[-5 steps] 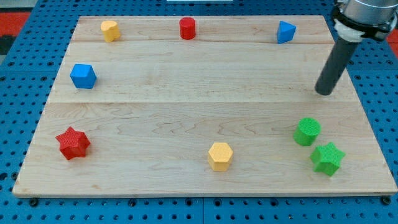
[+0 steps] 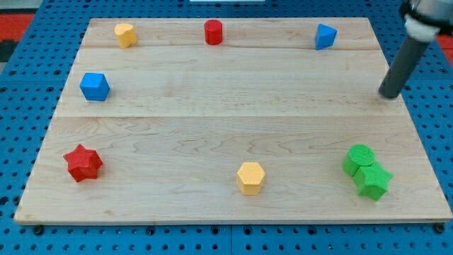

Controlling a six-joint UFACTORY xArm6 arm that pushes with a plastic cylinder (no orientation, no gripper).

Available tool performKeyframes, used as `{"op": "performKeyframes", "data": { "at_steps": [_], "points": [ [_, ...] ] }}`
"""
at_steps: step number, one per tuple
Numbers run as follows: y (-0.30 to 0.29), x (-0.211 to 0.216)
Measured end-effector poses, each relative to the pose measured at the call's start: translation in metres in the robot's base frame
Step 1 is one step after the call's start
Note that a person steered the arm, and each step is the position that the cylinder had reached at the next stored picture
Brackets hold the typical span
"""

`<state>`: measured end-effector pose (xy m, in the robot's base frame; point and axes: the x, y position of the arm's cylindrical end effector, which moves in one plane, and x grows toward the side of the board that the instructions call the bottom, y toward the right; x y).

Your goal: Slide blue triangle left a bit

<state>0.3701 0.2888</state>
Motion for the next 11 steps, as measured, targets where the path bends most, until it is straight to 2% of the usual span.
{"op": "performKeyframes", "data": {
  "at_steps": [1, 3, 5, 6, 9, 10, 11],
  "points": [
    [0.016, -0.05],
    [0.013, -0.058],
    [0.01, -0.098],
    [-0.03, -0.112],
    [-0.086, -0.129],
    [-0.076, -0.133],
    [-0.142, -0.091]
  ]
}}
